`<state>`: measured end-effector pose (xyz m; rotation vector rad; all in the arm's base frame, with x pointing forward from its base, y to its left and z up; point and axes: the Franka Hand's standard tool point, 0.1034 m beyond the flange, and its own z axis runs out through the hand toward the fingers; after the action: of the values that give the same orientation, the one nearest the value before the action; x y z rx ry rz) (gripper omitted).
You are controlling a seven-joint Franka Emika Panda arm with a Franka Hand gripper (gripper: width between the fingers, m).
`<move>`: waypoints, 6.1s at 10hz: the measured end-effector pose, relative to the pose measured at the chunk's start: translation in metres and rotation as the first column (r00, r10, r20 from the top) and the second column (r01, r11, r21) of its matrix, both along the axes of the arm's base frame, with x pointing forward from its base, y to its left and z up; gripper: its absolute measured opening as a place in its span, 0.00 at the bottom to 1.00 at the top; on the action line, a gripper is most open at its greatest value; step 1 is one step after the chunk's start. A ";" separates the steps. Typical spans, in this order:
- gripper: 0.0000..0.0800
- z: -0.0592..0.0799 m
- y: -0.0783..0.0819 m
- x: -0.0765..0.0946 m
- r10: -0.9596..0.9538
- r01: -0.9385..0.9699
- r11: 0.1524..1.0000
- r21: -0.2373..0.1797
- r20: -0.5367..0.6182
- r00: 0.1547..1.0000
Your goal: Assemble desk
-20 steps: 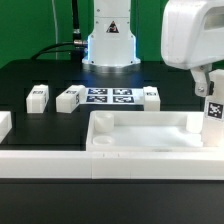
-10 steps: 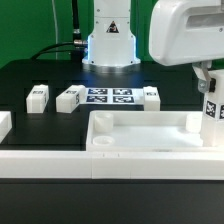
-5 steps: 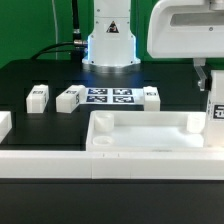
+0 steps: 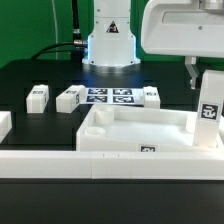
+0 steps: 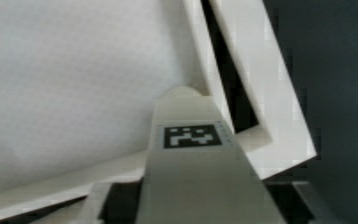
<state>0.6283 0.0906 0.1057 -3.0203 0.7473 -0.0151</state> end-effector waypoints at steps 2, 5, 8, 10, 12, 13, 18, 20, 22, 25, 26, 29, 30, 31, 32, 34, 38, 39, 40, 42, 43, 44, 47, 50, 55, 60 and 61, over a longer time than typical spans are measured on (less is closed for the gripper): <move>0.62 0.000 0.002 0.000 0.019 -0.019 1.000 0.001 0.000 1.000; 0.80 0.003 0.007 0.001 0.105 -0.105 0.995 0.001 0.000 0.995; 0.81 0.002 0.007 0.001 0.105 -0.105 0.994 0.001 -0.001 0.994; 0.81 0.003 0.012 -0.005 0.112 -0.112 0.994 0.002 0.004 0.994; 0.81 0.011 0.016 -0.034 0.189 -0.189 0.982 0.004 0.001 0.982; 0.81 0.012 0.008 -0.041 0.223 -0.223 0.975 0.008 0.005 0.975; 0.81 0.010 0.006 -0.043 0.234 -0.234 0.972 0.006 -0.001 0.972; 0.81 0.009 0.006 -0.043 0.234 -0.234 0.972 0.006 -0.002 0.972; 0.81 0.006 0.010 -0.057 0.245 -0.245 0.970 0.005 0.013 0.970; 0.81 -0.008 0.000 -0.105 0.287 -0.287 0.958 -0.002 0.012 0.958; 0.81 -0.010 -0.004 -0.107 0.285 -0.285 0.959 -0.003 0.014 0.958; 0.81 -0.009 -0.002 -0.107 0.294 -0.294 0.956 0.001 -0.004 0.956; 0.81 -0.010 -0.004 -0.111 0.302 -0.302 0.953 0.007 -0.031 0.953; 0.81 -0.013 -0.012 -0.121 0.340 -0.339 0.940 0.034 -0.086 0.936; 0.81 -0.017 -0.022 -0.130 0.359 -0.355 0.933 0.054 -0.118 0.926; 0.81 -0.025 -0.036 -0.149 0.385 -0.369 0.923 0.109 -0.220 0.896; 0.81 -0.027 -0.037 -0.154 0.402 -0.347 0.916 0.203 -0.413 0.817; 0.81 -0.032 -0.042 -0.155 0.439 -0.371 0.898 0.237 -0.430 0.789; 0.81 -0.037 -0.047 -0.165 0.445 -0.357 0.895 0.268 -0.470 0.762; 0.81 -0.047 -0.047 -0.171 0.432 -0.331 0.900 0.284 -0.478 0.765; 0.81 -0.046 -0.045 -0.170 0.429 -0.327 0.901 0.285 -0.476 0.767; 0.81 -0.046 -0.045 -0.170 0.432 -0.330 0.900 0.286 -0.476 0.766; 0.81 -0.048 -0.047 -0.173 0.395 -0.260 0.907 0.332 -0.457 0.797; 0.81 -0.057 -0.041 -0.181 0.356 -0.204 0.915 0.348 -0.458 0.814; 0.81 -0.062 -0.042 -0.193 0.402 -0.136 0.889 0.438 -0.604 0.688; 0.81 -0.080 -0.039 -0.196 0.444 -0.062 0.866 0.497 -0.705 0.553; 0.81 -0.084 -0.038 -0.199 0.438 -0.056 0.870 0.490 -0.715 0.545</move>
Offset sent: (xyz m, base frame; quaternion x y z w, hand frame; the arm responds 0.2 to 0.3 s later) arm 0.0049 0.0048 0.0070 -0.0257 -0.0077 -0.0519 0.9983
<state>0.4292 0.0530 0.0221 -2.5366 0.2128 1.4396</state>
